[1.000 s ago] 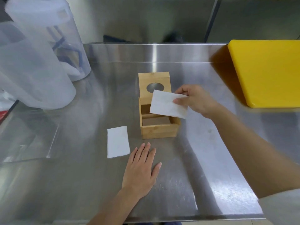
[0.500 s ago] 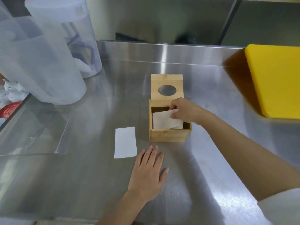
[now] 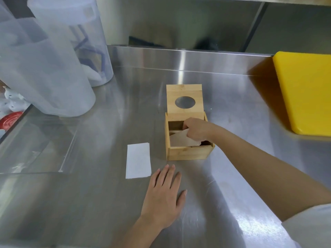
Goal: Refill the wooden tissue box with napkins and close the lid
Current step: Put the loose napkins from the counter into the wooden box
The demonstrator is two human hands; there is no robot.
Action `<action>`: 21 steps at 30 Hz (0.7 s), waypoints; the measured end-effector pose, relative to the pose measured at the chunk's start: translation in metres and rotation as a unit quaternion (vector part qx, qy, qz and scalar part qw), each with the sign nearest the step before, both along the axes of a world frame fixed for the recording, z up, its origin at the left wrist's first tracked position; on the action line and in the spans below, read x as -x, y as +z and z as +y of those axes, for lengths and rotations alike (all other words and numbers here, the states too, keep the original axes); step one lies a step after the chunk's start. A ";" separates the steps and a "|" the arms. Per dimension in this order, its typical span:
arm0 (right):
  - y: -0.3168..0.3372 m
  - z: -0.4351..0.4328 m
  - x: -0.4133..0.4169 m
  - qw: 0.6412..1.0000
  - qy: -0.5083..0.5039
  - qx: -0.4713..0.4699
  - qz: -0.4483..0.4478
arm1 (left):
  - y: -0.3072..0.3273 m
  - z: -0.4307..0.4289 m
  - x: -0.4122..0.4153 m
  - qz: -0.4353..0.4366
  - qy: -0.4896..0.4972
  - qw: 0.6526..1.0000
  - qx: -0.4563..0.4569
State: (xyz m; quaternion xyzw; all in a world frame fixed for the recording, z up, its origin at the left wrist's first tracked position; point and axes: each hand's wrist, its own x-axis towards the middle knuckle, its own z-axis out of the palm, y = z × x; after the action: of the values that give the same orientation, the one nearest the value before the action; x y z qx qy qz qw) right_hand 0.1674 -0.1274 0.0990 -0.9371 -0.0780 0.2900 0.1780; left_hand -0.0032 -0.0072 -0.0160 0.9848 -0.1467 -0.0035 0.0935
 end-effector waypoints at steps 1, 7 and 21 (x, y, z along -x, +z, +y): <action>-0.003 0.001 0.002 1.000 0.007 0.003 0.006 | 0.000 0.000 0.000 -0.002 0.000 1.000 0.003; -0.017 0.003 0.006 1.000 0.009 0.020 -0.003 | 0.000 0.000 0.000 -0.013 0.000 1.000 0.011; -0.023 0.005 0.006 0.968 0.159 0.112 -0.161 | 0.000 0.000 0.000 -0.016 -0.002 1.000 0.017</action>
State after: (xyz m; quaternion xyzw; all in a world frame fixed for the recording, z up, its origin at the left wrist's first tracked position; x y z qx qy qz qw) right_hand 0.1618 -0.1223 0.0759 -0.9608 -0.2208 0.1673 0.0087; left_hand -0.0034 -0.0074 -0.0156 0.9828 -0.1498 0.0148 0.1074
